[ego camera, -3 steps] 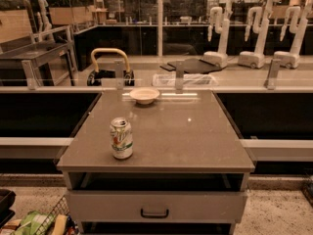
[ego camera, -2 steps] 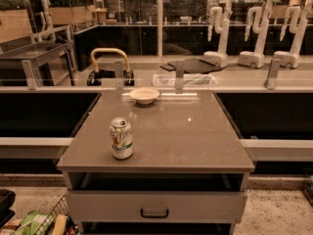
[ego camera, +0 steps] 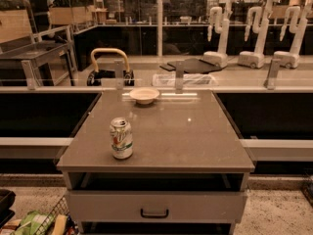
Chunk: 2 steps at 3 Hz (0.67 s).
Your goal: Pick water bottle from bottom drawer and place on counter
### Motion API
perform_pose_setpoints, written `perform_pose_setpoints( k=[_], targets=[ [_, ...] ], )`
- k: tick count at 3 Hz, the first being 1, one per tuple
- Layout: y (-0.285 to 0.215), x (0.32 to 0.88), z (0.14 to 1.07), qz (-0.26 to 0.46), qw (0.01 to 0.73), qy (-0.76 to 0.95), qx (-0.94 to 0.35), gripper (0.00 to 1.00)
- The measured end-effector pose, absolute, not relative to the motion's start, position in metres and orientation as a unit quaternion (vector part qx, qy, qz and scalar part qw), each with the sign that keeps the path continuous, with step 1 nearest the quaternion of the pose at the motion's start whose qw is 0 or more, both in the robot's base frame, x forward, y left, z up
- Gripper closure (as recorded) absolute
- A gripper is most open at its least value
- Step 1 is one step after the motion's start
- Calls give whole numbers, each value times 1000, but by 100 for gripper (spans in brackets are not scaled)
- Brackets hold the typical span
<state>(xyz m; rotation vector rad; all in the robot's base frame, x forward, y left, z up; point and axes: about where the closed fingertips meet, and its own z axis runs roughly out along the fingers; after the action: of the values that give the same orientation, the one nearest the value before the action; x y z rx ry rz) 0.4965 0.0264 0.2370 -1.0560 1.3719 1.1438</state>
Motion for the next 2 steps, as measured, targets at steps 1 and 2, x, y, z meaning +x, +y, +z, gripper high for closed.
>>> perform_pose_setpoints(
  k=[1,2],
  targets=[
    [49,494,220,490,491,561,-452,16],
    [61,499,211,485,465,571,-472,47]
  ],
)
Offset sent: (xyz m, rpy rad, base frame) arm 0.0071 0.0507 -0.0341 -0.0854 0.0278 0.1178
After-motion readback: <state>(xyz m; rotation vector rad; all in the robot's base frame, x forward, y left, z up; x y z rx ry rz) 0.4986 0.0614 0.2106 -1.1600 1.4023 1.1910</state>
